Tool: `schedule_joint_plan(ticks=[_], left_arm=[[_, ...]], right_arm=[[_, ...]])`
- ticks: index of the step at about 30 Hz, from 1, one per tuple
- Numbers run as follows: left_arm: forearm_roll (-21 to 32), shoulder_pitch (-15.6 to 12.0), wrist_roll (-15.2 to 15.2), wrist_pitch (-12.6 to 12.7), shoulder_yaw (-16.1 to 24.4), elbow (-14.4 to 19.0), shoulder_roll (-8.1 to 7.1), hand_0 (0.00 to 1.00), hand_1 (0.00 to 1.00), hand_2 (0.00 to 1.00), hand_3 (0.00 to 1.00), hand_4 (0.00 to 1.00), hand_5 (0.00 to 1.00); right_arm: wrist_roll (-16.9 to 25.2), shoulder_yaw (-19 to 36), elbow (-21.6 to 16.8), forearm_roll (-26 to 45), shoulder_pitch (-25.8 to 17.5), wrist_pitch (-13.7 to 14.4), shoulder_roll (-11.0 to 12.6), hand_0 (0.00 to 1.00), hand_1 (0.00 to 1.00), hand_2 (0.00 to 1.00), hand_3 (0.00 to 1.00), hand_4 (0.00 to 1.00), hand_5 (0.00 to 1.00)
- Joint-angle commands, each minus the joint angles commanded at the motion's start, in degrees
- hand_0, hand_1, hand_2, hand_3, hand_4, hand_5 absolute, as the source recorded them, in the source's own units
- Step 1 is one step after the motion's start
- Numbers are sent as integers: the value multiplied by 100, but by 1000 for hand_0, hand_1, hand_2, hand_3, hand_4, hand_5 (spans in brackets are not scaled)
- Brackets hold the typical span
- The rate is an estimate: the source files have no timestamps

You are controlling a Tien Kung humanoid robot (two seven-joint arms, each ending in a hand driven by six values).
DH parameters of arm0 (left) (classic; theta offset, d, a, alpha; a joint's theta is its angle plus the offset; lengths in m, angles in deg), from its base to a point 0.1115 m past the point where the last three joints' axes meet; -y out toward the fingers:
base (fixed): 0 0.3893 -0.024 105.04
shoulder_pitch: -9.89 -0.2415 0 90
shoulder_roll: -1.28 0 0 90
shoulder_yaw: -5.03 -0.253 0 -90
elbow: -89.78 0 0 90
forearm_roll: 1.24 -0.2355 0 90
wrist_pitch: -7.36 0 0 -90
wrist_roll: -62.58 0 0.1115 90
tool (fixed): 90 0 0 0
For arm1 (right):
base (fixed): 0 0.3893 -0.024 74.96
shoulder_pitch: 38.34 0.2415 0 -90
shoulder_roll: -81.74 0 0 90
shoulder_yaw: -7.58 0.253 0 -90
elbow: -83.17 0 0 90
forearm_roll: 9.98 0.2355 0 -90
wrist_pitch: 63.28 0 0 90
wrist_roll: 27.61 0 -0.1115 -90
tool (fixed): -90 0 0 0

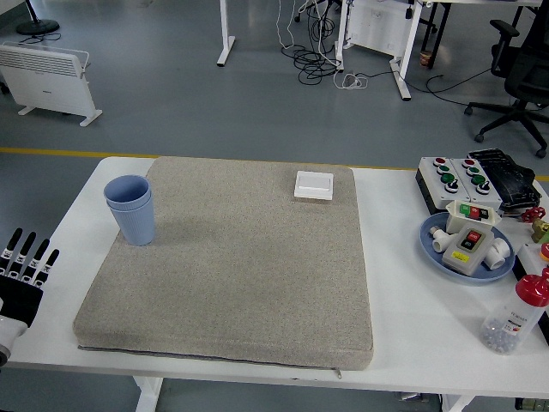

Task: Push cup pick cup insert cup

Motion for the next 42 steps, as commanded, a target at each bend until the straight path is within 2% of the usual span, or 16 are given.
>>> schedule_joint_plan(ticks=[42], left_arm=[[-31,126,41,-21,11,-35,47,850,856,921,834,705,998]], right_arm=[[18,41,0,-21,51,3,22,725,647,644,575,120,465]])
